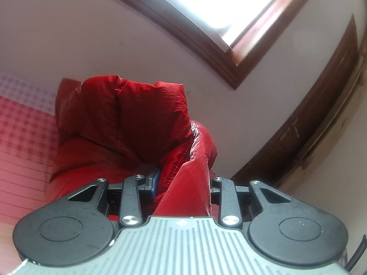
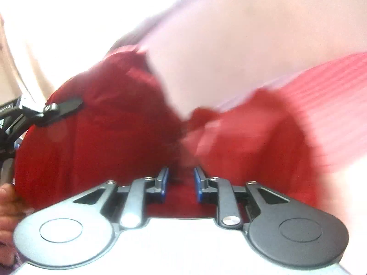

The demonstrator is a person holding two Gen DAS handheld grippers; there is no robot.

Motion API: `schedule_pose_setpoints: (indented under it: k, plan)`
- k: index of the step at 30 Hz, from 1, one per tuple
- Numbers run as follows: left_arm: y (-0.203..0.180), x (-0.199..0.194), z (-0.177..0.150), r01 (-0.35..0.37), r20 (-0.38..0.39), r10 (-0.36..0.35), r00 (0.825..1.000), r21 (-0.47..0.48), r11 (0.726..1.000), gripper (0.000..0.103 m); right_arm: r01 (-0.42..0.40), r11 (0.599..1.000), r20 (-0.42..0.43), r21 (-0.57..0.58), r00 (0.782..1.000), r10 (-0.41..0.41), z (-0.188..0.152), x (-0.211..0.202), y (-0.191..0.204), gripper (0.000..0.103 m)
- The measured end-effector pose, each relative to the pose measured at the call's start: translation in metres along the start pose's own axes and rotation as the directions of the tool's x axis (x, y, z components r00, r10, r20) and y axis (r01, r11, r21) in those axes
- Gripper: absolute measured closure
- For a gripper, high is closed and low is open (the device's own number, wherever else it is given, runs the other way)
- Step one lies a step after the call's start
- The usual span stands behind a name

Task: Fold large clothes

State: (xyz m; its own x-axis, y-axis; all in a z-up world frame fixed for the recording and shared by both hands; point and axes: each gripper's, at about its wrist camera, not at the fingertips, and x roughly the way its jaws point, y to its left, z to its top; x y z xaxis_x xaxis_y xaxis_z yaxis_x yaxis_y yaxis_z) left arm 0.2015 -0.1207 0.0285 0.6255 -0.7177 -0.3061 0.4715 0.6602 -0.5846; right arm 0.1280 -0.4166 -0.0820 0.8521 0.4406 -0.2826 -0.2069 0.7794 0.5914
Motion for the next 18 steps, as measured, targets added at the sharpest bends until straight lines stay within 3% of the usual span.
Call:
schedule_pose_setpoints:
  k: [4,9,12,13,15,16,18]
  plan:
    - [-0.027,0.023,-0.025,0.005,-0.003,-0.004,1.000,0.081,0.997,0.069,-0.059,0.972,0.023,0.227,0.998,0.056,-0.011,-0.020,-0.059,0.081]
    - [-0.052,0.057,-0.061,-0.001,0.019,-0.003,1.000,0.215,0.977,0.063,-0.196,0.872,0.057,0.448,0.980,0.191,-0.022,-0.010,-0.102,0.082]
    - [-0.055,0.072,-0.079,0.016,0.026,-0.024,0.999,0.275,0.961,0.059,-0.272,0.777,0.097,0.568,0.959,0.266,-0.019,-0.017,-0.130,0.079]
    - [-0.056,0.074,-0.084,0.032,0.031,-0.043,0.999,0.293,0.956,0.054,-0.291,0.752,0.129,0.592,0.955,0.268,-0.015,-0.026,-0.138,0.072]
    - [-0.061,0.081,-0.094,0.038,0.032,-0.053,0.998,0.348,0.937,0.049,-0.311,0.746,0.181,0.589,0.950,0.253,-0.003,-0.051,-0.144,0.036]
    - [-0.062,0.084,-0.098,0.037,0.032,-0.053,0.998,0.372,0.928,0.045,-0.318,0.755,0.198,0.574,0.948,0.249,0.005,-0.062,-0.145,0.011]
    - [-0.067,0.090,-0.109,0.042,0.036,-0.062,0.997,0.409,0.911,0.039,-0.315,0.789,0.196,0.528,0.949,0.248,0.027,-0.079,-0.138,0.008]
